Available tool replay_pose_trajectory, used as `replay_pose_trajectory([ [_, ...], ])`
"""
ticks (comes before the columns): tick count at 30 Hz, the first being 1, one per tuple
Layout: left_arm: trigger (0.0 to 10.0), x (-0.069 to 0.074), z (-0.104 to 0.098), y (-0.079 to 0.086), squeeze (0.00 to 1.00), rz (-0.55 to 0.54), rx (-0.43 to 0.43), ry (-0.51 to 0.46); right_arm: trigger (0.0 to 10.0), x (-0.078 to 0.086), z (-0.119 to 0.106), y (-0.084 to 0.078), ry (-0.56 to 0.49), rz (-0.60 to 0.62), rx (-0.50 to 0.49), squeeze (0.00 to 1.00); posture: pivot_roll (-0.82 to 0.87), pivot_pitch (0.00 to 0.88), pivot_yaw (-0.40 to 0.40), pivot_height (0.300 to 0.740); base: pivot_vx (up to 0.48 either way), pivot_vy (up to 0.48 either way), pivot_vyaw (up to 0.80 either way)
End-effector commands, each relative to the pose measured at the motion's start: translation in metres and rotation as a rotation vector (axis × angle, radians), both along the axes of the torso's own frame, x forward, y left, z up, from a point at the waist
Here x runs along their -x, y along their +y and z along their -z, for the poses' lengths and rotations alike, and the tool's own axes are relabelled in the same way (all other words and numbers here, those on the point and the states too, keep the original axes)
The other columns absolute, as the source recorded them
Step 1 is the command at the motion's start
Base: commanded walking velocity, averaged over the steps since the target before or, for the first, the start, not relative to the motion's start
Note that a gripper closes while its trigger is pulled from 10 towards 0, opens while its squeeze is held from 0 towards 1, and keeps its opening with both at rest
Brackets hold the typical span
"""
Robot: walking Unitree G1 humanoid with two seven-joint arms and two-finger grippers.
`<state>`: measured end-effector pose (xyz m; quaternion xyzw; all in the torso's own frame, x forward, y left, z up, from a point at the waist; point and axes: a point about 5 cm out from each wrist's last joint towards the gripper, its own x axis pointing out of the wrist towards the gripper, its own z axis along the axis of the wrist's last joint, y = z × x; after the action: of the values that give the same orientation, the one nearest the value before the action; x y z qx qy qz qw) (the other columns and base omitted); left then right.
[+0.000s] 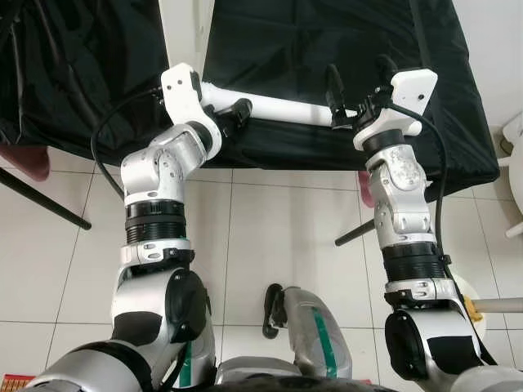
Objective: Building children table
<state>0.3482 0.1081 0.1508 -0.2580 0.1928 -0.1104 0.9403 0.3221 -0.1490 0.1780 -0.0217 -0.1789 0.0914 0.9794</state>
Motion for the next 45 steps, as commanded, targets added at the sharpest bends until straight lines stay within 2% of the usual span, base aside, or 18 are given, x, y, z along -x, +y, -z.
replay_pose_trajectory([
  [1,10.0,-0.004,-0.011,-0.019,0.0,-0.085,0.023,0.009,10.0,0.0,-0.001,-0.003,-0.004,0.016,-0.004,0.0,0.09,0.066,-0.048,0.74,0.0,0.0,0.0],
  [7,10.0,-0.007,-0.016,-0.022,0.0,-0.105,0.046,0.012,10.0,0.001,-0.001,-0.003,-0.005,0.018,-0.004,0.0,0.08,0.069,-0.044,0.74,0.0,0.0,0.0],
  [9,10.0,-0.006,-0.023,-0.03,0.0,-0.094,0.077,0.01,10.0,0.002,-0.001,-0.002,-0.007,0.019,-0.001,0.0,0.08,0.072,-0.045,0.74,0.0,0.0,0.0],
  [11,10.0,-0.006,-0.023,-0.03,0.0,-0.094,0.077,0.01,10.0,0.002,-0.001,-0.002,-0.007,0.019,-0.001,0.0,0.08,0.072,-0.045,0.74,0.0,0.0,0.0],
  [13,10.0,-0.003,-0.029,-0.041,0.0,-0.036,0.095,-0.008,10.0,0.002,0.0,-0.002,-0.006,0.018,0.004,0.0,0.08,0.076,-0.043,0.74,0.0,0.0,0.0],
  [15,10.0,-0.003,-0.029,-0.041,0.0,-0.036,0.095,-0.008,10.0,0.002,0.0,-0.002,-0.006,0.018,0.004,0.0,0.08,0.076,-0.043,0.74,0.0,0.0,0.0],
  [17,10.0,0.001,-0.032,-0.053,0.0,0.04,0.099,-0.028,10.0,0.002,0.0,-0.003,-0.006,0.02,0.004,0.0,0.09,0.08,-0.046,0.74,0.0,0.0,0.0],
  [20,10.0,0.001,-0.032,-0.058,0.0,0.043,0.123,-0.03,10.0,0.002,-0.001,-0.003,-0.008,0.018,0.003,0.0,0.09,0.082,-0.046,0.74,0.0,0.0,0.0],
  [22,10.0,0.0,-0.035,-0.061,0.0,0.038,0.179,-0.029,10.0,0.002,-0.002,-0.001,-0.015,0.009,-0.002,0.0,0.09,0.084,-0.046,0.74,0.0,0.0,0.0],
  [27,10.0,-0.005,-0.041,-0.061,0.0,0.012,0.197,-0.056,10.0,0.003,-0.005,0.003,-0.032,-0.018,-0.013,0.0,0.09,0.087,-0.046,0.74,0.0,0.0,0.0],
  [31,10.0,-0.009,-0.057,-0.064,0.0,0.006,0.222,-0.105,10.0,0.005,-0.007,0.007,-0.049,-0.043,-0.015,0.0,0.09,0.087,-0.044,0.74,0.0,0.0,0.0],
  [45,10.0,-0.016,-0.079,-0.056,0.0,-0.051,0.285,-0.212,10.0,0.009,-0.011,0.015,-0.087,-0.099,-0.026,0.0,0.09,0.077,-0.048,0.74,0.0,0.0,0.0],
])
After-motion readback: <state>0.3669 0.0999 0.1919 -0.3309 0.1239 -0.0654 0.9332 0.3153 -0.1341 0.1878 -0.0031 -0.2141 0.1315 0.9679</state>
